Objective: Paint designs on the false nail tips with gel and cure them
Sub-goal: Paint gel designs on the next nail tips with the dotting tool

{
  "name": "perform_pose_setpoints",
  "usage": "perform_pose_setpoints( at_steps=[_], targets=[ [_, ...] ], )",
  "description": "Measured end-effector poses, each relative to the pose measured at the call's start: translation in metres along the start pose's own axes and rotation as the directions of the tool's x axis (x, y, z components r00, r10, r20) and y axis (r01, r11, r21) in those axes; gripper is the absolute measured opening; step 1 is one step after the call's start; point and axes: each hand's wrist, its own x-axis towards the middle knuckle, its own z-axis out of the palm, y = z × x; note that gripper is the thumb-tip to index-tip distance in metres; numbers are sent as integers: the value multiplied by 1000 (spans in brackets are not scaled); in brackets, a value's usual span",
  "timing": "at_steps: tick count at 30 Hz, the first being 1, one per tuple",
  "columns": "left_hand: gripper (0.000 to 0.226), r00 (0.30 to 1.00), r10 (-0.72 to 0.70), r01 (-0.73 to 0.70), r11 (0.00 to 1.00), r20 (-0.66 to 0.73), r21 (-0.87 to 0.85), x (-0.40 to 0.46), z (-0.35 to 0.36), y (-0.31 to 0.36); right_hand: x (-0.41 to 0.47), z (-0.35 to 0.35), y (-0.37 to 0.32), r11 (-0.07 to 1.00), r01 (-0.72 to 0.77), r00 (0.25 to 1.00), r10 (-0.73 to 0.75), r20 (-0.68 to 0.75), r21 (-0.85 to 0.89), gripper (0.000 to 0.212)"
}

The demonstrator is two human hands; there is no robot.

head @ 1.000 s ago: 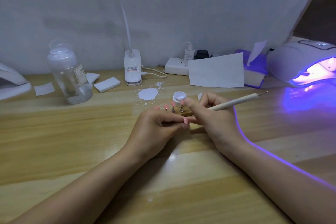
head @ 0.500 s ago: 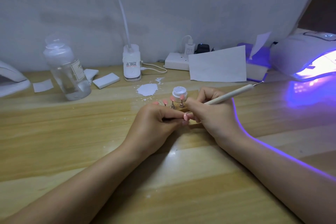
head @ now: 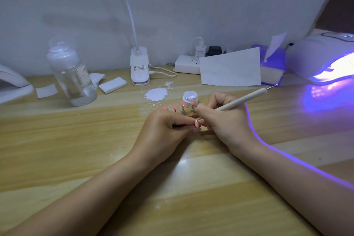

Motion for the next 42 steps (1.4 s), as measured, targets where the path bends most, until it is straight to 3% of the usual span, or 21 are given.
perform_pose_setpoints(
  at_steps=[42],
  targets=[
    [22,999,34,-31,995,-32,97,0,1,1,-2,2,-2,1000,5,999,-6,-44,-10,52]
  ],
)
